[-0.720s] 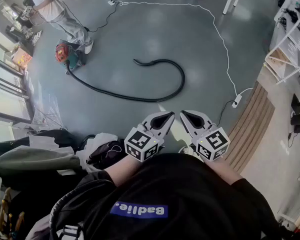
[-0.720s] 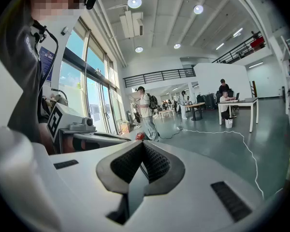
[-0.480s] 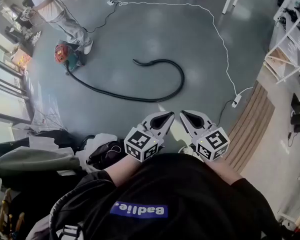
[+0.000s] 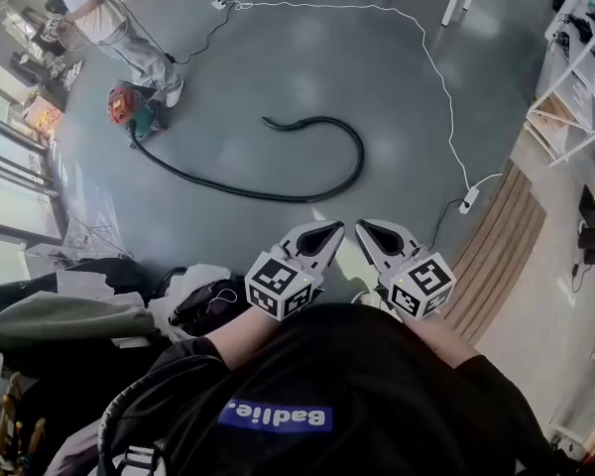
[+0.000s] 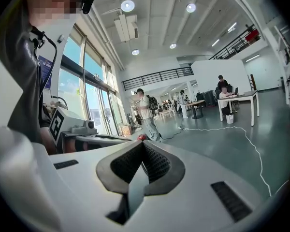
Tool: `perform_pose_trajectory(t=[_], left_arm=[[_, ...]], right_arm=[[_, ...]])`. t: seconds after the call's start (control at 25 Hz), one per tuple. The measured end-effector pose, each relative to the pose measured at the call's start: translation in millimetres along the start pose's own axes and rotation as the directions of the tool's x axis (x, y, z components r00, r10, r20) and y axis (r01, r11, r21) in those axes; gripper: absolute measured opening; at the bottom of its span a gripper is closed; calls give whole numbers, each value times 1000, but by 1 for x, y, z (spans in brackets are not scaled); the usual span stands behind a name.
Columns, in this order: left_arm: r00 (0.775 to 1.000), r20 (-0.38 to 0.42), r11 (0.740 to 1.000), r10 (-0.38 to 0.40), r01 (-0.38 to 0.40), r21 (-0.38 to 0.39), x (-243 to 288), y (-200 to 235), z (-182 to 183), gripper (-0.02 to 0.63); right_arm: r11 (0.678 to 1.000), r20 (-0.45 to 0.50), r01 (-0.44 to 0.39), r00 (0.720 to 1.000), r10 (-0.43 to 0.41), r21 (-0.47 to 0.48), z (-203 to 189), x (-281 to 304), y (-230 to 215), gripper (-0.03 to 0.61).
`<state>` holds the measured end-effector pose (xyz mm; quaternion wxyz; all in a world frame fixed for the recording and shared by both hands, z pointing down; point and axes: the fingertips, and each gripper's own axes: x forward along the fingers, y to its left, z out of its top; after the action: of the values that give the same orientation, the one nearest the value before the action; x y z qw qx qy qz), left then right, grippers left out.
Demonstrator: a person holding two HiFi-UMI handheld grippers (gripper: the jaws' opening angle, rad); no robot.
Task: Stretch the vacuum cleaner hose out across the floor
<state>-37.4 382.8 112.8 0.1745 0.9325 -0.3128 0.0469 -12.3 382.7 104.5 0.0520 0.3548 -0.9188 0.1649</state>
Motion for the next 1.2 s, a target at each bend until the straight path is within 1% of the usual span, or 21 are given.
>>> perform_pose_trajectory(t=[0.2,0.44,0.6,0.76,0.88,1.0,1.2], left_arm=[[1000,-8,1000,21,-21,13,19,-7,6,9],[999,-11,998,46,-46,36,45,-26,7,9],[997,-2,997,72,-71,36,60,-31,11,9],[996,2,996,84,-84,38,66,-25,13,9],[997,16,996,78,-79,38,73,-9,20,9],[998,20,998,61,-62,29,77,19,24,9],[1000,20,1000,23,-24,14,91,96,32,8]], right_arm=[[1000,9,-19,1000,19,14,4,-12,-19,-3],[998,29,-50,998,49,45,7,-32,-46,-3],[996,11,-82,997,82,28,9,-38,-59,-3],[996,-6,-79,997,79,27,9,-34,-72,-3],[997,-19,-73,997,73,17,12,-18,-82,-3],[998,-42,-64,997,65,9,12,8,-90,-3],[1000,-73,-7,997,8,17,18,72,-118,-3]])
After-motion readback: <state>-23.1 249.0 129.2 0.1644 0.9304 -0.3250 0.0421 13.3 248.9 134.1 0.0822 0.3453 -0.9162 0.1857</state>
